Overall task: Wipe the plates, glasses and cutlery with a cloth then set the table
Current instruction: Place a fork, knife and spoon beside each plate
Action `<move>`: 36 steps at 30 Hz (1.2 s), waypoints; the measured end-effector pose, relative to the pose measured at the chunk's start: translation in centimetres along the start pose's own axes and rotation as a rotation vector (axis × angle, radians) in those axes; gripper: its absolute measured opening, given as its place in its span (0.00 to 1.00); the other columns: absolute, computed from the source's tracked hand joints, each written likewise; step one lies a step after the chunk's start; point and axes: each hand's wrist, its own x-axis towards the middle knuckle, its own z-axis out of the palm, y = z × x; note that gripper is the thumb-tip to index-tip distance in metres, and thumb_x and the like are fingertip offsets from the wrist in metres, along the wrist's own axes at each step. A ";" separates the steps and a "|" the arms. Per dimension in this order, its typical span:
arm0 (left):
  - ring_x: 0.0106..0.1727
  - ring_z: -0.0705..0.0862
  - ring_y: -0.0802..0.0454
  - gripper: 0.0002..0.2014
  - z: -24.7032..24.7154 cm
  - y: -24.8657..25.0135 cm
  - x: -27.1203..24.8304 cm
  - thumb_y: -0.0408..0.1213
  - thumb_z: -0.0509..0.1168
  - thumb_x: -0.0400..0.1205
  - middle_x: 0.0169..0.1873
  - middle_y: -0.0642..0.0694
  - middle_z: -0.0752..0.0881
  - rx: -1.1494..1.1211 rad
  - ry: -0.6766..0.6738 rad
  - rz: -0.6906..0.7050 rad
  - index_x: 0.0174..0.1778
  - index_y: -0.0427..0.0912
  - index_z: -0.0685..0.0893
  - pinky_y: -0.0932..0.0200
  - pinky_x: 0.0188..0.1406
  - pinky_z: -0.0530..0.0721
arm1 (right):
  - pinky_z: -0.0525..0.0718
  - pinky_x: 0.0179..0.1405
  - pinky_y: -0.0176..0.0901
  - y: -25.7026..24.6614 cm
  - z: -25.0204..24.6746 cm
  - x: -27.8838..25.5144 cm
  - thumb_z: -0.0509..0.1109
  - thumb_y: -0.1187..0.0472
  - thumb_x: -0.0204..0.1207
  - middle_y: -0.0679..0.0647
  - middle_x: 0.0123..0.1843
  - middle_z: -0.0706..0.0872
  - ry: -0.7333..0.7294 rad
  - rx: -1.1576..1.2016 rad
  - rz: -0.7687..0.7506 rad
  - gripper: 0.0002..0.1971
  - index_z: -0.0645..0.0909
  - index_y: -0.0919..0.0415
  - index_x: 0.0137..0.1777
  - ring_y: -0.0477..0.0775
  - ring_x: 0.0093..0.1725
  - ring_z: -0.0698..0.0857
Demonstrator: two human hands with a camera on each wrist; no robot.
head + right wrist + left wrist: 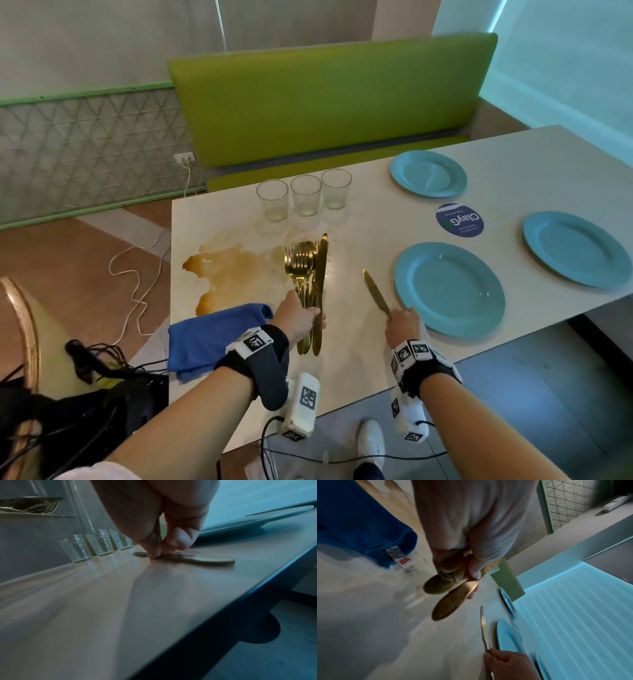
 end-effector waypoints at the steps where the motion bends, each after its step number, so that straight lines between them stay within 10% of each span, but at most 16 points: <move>1: 0.38 0.84 0.52 0.08 0.1 0.0 0.0 0.29 0.58 0.85 0.41 0.41 0.83 -0.002 0.000 0.003 0.58 0.37 0.68 0.64 0.35 0.83 | 0.71 0.64 0.43 0.0 0.1 -0.1 0.57 0.67 0.81 0.68 0.68 0.75 -0.010 -0.117 -0.028 0.15 0.75 0.72 0.65 0.64 0.69 0.74; 12: 0.38 0.85 0.53 0.13 0.3 0.2 0.0 0.30 0.58 0.85 0.42 0.42 0.84 0.013 -0.003 -0.005 0.65 0.36 0.67 0.65 0.33 0.82 | 0.74 0.40 0.38 2.1 -0.8 0.5 0.66 0.59 0.76 0.60 0.45 0.88 0.016 -0.140 -0.035 0.10 0.88 0.62 0.47 0.55 0.40 0.79; 26: 0.40 0.86 0.53 0.16 0.6 -0.1 0.0 0.31 0.59 0.85 0.41 0.45 0.84 0.039 -0.014 -0.013 0.69 0.37 0.66 0.65 0.35 0.82 | 0.81 0.48 0.40 1.5 -1.6 0.1 0.65 0.60 0.77 0.59 0.51 0.90 0.004 -0.167 -0.061 0.11 0.88 0.61 0.52 0.58 0.53 0.86; 32: 0.40 0.86 0.53 0.15 1.2 0.8 -0.4 0.32 0.59 0.85 0.41 0.44 0.85 0.055 -0.046 0.025 0.67 0.37 0.68 0.65 0.36 0.83 | 0.83 0.41 0.42 -0.1 -2.5 -0.7 0.68 0.50 0.76 0.54 0.34 0.84 0.011 -0.047 -0.178 0.14 0.89 0.60 0.45 0.53 0.38 0.82; 36: 0.44 0.87 0.49 0.14 2.1 2.3 -0.9 0.32 0.59 0.85 0.44 0.42 0.86 0.080 -0.089 0.060 0.65 0.38 0.68 0.59 0.43 0.86 | 0.83 0.34 0.38 -3.5 -4.3 -2.6 0.68 0.46 0.75 0.54 0.43 0.88 -0.230 0.105 -0.312 0.17 0.86 0.58 0.52 0.50 0.35 0.82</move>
